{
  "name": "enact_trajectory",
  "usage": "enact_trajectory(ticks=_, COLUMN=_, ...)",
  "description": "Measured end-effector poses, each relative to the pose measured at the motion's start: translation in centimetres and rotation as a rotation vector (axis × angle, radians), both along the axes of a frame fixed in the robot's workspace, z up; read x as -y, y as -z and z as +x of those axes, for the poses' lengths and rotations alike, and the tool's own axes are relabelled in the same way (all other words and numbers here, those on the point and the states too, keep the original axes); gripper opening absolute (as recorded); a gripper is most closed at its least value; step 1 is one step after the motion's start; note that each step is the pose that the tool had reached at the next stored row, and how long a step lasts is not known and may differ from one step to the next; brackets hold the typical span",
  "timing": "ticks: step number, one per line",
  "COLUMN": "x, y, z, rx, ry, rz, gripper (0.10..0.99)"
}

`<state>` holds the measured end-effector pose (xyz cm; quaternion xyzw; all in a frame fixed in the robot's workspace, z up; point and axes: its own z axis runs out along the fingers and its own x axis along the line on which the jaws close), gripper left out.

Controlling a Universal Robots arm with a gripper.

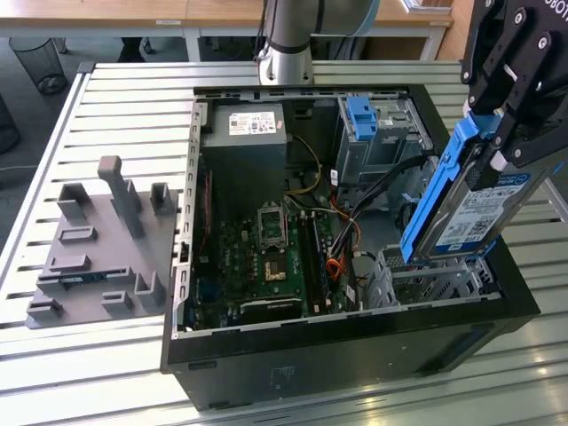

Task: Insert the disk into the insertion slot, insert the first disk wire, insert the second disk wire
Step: 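Insert the disk into the insertion slot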

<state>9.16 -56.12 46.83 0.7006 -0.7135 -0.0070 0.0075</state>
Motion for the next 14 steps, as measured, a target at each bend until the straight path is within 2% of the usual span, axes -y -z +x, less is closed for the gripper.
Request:
enact_trajectory(ticks=8, x=-0.57, y=1.01, z=-0.14, rx=0.0000, ry=0.000, rz=0.000, gripper=0.365)
enact_trajectory(ticks=14, x=-0.68, y=1.91, z=-0.18, rx=0.0001, ry=0.000, rz=0.000, gripper=0.365)
